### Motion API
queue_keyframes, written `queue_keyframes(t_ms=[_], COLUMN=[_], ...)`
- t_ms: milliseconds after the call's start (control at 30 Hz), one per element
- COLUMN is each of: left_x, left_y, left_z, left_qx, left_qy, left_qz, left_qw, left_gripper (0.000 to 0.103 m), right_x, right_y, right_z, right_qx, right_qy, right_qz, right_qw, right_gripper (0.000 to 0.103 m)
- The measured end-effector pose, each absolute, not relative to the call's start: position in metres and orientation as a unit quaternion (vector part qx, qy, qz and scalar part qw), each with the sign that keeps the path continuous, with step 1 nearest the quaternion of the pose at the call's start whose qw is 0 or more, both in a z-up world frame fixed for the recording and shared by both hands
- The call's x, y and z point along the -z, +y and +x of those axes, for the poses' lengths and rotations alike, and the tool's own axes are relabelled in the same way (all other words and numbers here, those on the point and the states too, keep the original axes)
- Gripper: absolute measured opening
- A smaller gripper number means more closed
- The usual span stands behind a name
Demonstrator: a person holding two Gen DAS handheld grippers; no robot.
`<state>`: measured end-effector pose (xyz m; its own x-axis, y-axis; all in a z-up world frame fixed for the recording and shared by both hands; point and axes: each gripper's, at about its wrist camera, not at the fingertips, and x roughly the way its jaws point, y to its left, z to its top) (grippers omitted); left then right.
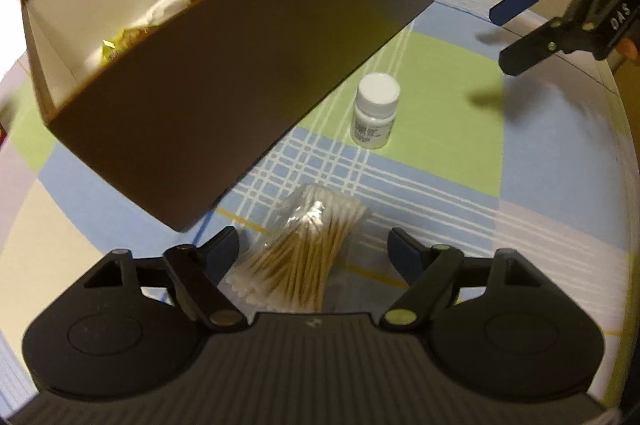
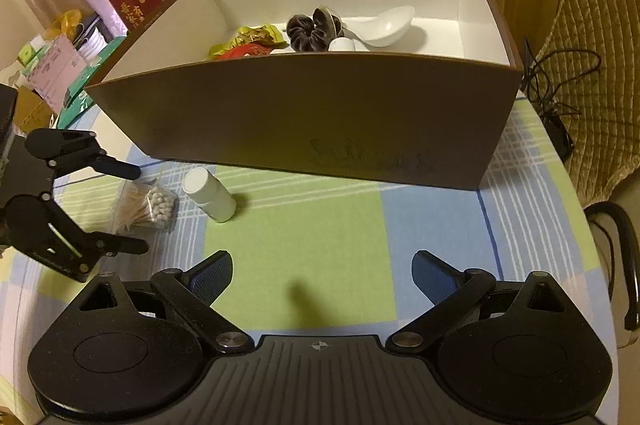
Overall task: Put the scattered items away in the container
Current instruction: 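Grasp the cotton swab bag with left gripper while right grasps the white bottle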
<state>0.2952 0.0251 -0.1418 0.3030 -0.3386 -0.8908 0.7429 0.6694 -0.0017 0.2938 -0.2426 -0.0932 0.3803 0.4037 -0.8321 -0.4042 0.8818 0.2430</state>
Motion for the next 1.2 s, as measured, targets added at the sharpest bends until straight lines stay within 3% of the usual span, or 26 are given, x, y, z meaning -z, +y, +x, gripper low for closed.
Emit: queue_keyframes(t_ms=[100,200,233,433,800,833,867,900,1067,1100,1133,1200], left_x=[0.142,0.137,0.135,0.130,0.122,0.121,0.120,0.120,0.119,0.118,0.118,0.118], left_y=[0.029,0.034,0.036,0.048,0.077,0.079,0.081,0.083,0.086,0.087,0.087,0.089], left_z=[0.295,0.290,0.289,0.271,0.239,0.237,0.236,0.236,0.235,0.235,0.235,0.235], left_qx=[0.354,0.353,0.347,0.288,0.153,0.145,0.136,0.127,0.106,0.103,0.100,0.094], left_qy=[0.478,0.476,0.480,0.501,0.536,0.536,0.537,0.539,0.540,0.540,0.539,0.541], left_qz=[0.195,0.186,0.181,0.155,0.048,0.040,0.034,0.028,0.012,0.013,0.012,0.006], left_qw=[0.780,0.783,0.785,0.802,0.829,0.830,0.832,0.832,0.835,0.836,0.836,0.836], left_gripper=[0.063,0.033,0.030,0.023,0.023,0.023,0.023,0.023,0.023,0.023,0.023,0.023], right_x=[0.094,0.093,0.094,0.096,0.105,0.106,0.107,0.110,0.118,0.119,0.121,0.124], right_y=[-0.242,-0.238,-0.237,-0.221,-0.175,-0.168,-0.163,-0.158,-0.140,-0.138,-0.136,-0.134], right_z=[0.295,0.296,0.296,0.296,0.290,0.290,0.290,0.292,0.296,0.297,0.299,0.302], right_qx=[-0.245,-0.253,-0.256,-0.278,-0.335,-0.341,-0.348,-0.351,-0.348,-0.347,-0.346,-0.342], right_qy=[0.499,0.494,0.493,0.482,0.426,0.420,0.417,0.419,0.404,0.402,0.404,0.412], right_qz=[0.002,0.003,0.003,-0.004,-0.040,-0.047,-0.053,-0.057,-0.079,-0.083,-0.087,-0.093], right_qw=[0.831,0.832,0.832,0.831,0.840,0.840,0.838,0.836,0.843,0.843,0.843,0.840], right_gripper=[0.101,0.101,0.101,0.101,0.099,0.091,0.072,0.068,0.066,0.051,0.043,0.037])
